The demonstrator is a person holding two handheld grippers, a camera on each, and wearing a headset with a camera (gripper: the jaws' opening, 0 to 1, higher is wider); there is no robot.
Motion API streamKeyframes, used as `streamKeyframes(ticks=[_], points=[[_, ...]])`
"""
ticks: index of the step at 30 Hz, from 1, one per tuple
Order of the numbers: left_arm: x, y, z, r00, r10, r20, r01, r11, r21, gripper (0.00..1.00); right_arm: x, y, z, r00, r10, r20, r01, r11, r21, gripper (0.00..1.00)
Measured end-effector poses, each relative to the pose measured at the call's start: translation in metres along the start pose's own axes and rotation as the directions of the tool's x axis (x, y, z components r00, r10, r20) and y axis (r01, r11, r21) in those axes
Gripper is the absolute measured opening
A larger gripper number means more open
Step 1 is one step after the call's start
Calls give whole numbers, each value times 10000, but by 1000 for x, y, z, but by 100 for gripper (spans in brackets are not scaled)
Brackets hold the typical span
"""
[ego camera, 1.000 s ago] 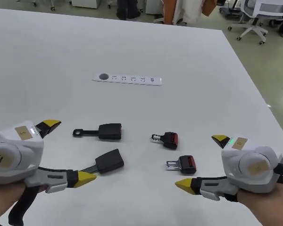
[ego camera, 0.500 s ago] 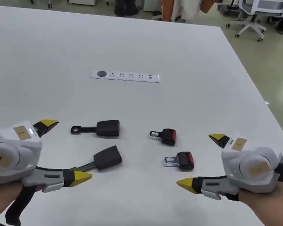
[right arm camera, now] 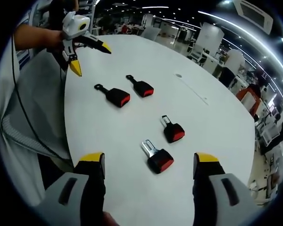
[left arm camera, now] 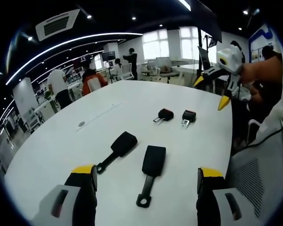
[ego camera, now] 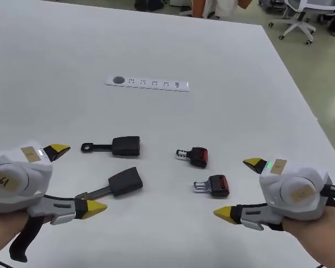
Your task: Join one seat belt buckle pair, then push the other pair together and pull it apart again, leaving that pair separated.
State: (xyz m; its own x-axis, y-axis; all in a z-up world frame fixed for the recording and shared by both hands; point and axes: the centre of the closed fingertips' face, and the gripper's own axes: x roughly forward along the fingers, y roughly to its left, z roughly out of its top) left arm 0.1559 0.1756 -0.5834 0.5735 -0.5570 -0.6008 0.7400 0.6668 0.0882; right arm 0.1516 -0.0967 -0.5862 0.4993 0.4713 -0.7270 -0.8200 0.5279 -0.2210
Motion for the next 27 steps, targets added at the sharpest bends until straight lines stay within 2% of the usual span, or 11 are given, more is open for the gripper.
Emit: streamKeyframes(ticks=[4, 8, 11, 12, 17, 20, 26, 27], points=[[6, 0, 2, 10000, -78, -21, 78, 10000, 15, 89, 7, -2, 0, 9997, 194, -152, -198, 9994, -270, 74], [11, 1, -2, 9996, -126, -241, 126, 9999, 19, 86, 13, -4, -1, 9989, 375, -283, -389, 9978, -535, 73], [16, 3, -6, 9990, -201, -398, 200, 9998, -49, 82, 13, -4, 1, 9982, 497, -340, -517, 9968, -615, 70], [19, 6, -12, 9984, -256, -495, 254, 9997, -46, 81, 15, -3, 1, 9977, 575, -347, -596, 9962, -627, 70], [27, 1, -18, 9967, -527, -621, 523, 9986, -87, 77, 23, -3, -1, 9958, 797, -448, -830, 9935, -784, 67], [33, -4, -23, 9942, -704, -811, 698, 9975, -104, 75, 27, 3, -2, 9909, 1235, -538, -1282, 9871, -959, 62], [41, -8, -30, 9911, -886, -996, 889, 9960, -19, 70, 40, 4, -12, 9850, 1508, -840, -1597, 9806, -1133, 59], [43, -10, -32, 9880, -1111, -1072, 1106, 9938, -99, 66, 41, 5, -13, 9831, 1597, -899, -1695, 9787, -1154, 57]])
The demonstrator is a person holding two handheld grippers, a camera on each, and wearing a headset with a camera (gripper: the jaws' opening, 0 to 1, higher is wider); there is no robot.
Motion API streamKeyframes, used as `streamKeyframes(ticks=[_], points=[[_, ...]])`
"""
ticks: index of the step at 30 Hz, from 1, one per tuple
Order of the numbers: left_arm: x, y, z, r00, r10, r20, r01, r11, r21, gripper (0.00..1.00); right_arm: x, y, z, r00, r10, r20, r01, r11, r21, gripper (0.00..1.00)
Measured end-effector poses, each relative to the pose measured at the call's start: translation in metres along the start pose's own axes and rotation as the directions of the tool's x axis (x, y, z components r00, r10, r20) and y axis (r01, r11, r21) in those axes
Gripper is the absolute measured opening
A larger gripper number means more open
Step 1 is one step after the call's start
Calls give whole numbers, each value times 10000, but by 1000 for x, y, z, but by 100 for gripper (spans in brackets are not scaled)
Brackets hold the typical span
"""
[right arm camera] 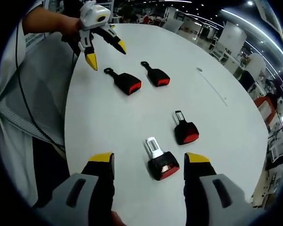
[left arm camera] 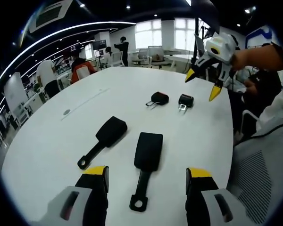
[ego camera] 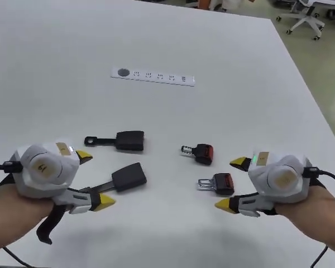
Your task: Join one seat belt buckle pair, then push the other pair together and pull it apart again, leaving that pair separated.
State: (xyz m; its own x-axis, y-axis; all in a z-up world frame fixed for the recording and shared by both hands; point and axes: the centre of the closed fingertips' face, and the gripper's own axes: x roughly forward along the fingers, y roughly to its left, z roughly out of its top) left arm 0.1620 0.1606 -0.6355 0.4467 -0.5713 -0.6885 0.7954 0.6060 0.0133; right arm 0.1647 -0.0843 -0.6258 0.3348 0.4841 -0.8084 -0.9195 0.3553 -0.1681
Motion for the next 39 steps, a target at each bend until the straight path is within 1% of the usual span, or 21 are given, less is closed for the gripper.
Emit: streamKeyframes(ticks=[1, 2, 4, 7, 10, 13, 18, 23, 25, 26, 34, 37, 39], points=[[1, -1, 0, 9999, -109, -54, 109, 9999, -22, 63, 3, -2, -3, 10000, 13, -69, -14, 10000, -21, 56], [4, 0, -2, 9998, -119, -157, 120, 9999, 75, 62, 5, -3, -6, 9999, 42, -104, -43, 10000, -63, 56], [8, 2, -5, 9995, -125, -274, 129, 9998, 145, 62, 9, -4, -12, 9996, 173, -231, -175, 9998, -105, 54], [11, 3, -3, 9991, -175, -395, 182, 9997, 177, 61, 11, -6, -18, 9988, 261, -420, -267, 9995, -156, 53], [17, 5, -5, 9985, -226, -507, 236, 9996, 177, 60, 14, -9, -25, 9979, 339, -550, -350, 9992, -206, 51], [22, 5, -5, 9970, -356, -684, 381, 9986, 365, 59, 16, -14, -30, 9974, 400, -600, -413, 9990, -197, 50], [30, 3, -3, 9957, -584, -717, 613, 9974, 383, 57, 19, -20, -33, 9965, 481, -685, -497, 9985, -217, 49], [39, 4, 1, 9941, -761, -775, 793, 9961, 391, 56, 24, -21, -36, 9936, 772, -822, -797, 9964, -278, 46], [42, 3, 2, 9926, -890, -828, 933, 9944, 488, 55, 27, -20, -37, 9923, 939, -811, -960, 9951, -216, 43], [44, 3, 3, 9923, -914, -841, 960, 9940, 522, 55, 28, -21, -37, 9922, 944, -812, -967, 9950, -244, 42], [56, 7, 2, 9855, -1299, -1089, 1381, 9878, 715, 51, 37, -27, -43, 9880, 1142, -1035, -1195, 9917, -465, 42], [58, 6, 2, 9803, -1451, -1338, 1588, 9825, 973, 47, 37, -28, -43, 9859, 1252, -1109, -1309, 9904, -455, 40], [61, 6, 2, 9777, -1572, -1395, 1718, 9801, 998, 46, 39, -31, -43, 9847, 1337, -1120, -1394, 9892, -451, 39]])
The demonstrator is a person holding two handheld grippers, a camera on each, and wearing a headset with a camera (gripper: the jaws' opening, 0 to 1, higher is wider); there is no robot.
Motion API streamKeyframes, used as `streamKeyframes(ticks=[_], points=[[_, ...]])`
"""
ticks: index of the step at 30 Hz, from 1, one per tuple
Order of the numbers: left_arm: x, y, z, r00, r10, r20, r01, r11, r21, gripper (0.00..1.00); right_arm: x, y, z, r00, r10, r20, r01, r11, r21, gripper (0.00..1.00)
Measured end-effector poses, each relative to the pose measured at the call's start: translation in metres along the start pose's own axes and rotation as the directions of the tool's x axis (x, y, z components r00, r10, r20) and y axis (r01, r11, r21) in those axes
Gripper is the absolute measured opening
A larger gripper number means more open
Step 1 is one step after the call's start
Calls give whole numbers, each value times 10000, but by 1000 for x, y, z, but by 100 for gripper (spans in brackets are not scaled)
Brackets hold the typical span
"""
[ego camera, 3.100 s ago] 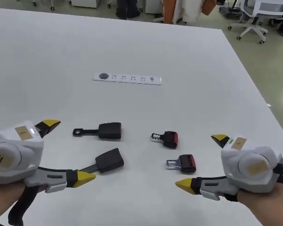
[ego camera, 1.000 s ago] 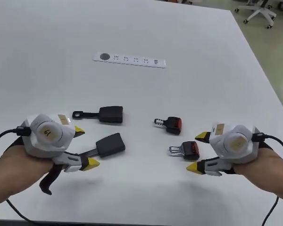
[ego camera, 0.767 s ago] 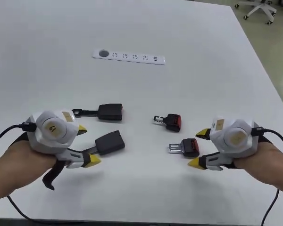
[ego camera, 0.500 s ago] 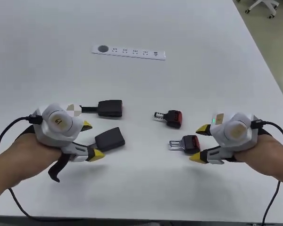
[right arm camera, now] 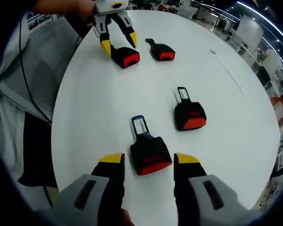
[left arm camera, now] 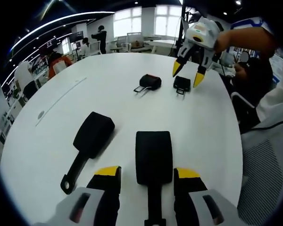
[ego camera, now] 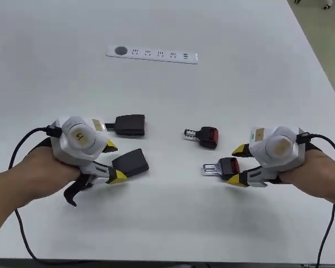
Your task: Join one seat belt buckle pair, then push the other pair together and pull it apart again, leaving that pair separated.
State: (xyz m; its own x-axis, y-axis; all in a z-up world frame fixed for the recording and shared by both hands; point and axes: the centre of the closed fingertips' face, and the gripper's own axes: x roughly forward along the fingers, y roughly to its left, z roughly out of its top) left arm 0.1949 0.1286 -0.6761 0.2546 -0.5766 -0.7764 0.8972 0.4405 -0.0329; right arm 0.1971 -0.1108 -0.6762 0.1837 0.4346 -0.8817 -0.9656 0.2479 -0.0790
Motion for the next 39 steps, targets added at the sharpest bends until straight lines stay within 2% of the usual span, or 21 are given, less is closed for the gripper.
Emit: streamKeyframes(ticks=[9, 19, 23, 31, 39], points=[[6, -4, 3, 9980, -590, -237, 603, 9967, 547, 42, 3, 0, -2, 9995, 280, -139, -282, 9995, -143, 35], [10, -9, 2, 9949, -890, -477, 945, 9868, 1316, 37, 5, 3, -8, 9982, 440, -396, -453, 9985, -312, 32], [9, -12, 1, 9924, -1056, -636, 1149, 9791, 1676, 36, 6, 6, -9, 9974, 549, -470, -567, 9977, -377, 32], [7, -16, -4, 9834, -1344, -1221, 1616, 9544, 2509, 34, 6, 8, -7, 9963, 665, -549, -685, 9970, -353, 33], [8, -16, -6, 9785, -1465, -1448, 1810, 9472, 2645, 34, 8, 9, -9, 9942, 804, -715, -845, 9948, -573, 34]])
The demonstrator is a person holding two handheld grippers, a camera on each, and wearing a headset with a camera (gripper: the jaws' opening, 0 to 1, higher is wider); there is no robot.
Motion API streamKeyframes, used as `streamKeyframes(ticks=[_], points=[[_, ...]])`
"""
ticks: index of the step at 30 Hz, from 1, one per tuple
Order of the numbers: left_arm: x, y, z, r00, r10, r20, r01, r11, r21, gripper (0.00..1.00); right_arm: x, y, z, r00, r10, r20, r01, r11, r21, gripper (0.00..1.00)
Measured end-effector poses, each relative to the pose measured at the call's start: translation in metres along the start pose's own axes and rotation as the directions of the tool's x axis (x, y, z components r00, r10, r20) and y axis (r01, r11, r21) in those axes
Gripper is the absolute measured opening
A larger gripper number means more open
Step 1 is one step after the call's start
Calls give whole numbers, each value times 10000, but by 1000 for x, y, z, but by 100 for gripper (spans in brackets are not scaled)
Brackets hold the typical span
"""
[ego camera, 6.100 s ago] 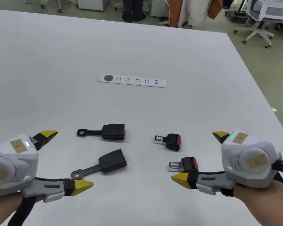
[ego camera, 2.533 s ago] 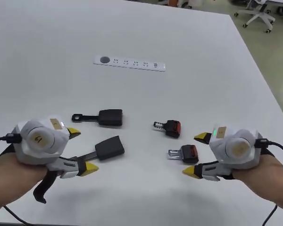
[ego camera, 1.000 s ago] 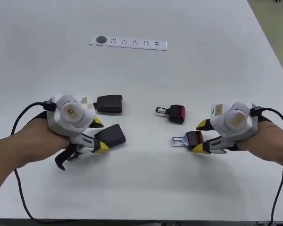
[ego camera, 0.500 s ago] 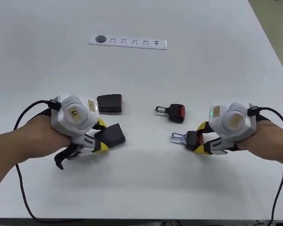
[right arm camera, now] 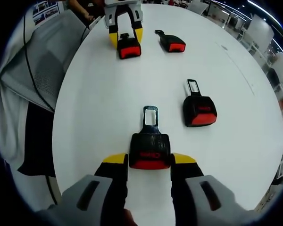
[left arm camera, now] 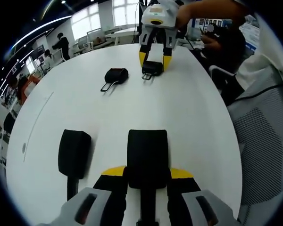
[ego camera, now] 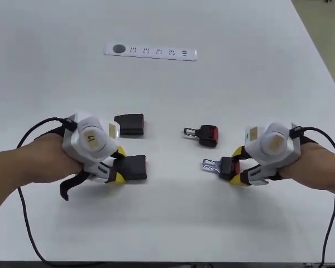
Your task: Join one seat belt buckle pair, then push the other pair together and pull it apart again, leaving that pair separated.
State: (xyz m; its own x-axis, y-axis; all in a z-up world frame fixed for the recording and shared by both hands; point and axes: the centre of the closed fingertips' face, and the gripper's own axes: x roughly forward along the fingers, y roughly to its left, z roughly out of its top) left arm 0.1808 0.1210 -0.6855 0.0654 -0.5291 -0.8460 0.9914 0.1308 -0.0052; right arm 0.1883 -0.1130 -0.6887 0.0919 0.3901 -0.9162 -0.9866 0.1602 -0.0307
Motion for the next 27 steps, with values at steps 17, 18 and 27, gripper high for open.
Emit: streamKeyframes(ticks=[17, 18, 27], points=[[3, -2, -1, 9998, -150, -143, 151, 9999, 65, 34, 3, 4, 0, 9951, 691, -703, -762, 9918, -1031, 39], [3, -2, -1, 9998, -156, -126, 157, 9999, 41, 34, 3, 5, 1, 9952, 727, -661, -789, 9922, -966, 38], [2, -3, -1, 9998, -190, 110, 190, 9998, 1, 34, 5, 0, -1, 9958, 654, -635, -719, 9918, -1061, 33]])
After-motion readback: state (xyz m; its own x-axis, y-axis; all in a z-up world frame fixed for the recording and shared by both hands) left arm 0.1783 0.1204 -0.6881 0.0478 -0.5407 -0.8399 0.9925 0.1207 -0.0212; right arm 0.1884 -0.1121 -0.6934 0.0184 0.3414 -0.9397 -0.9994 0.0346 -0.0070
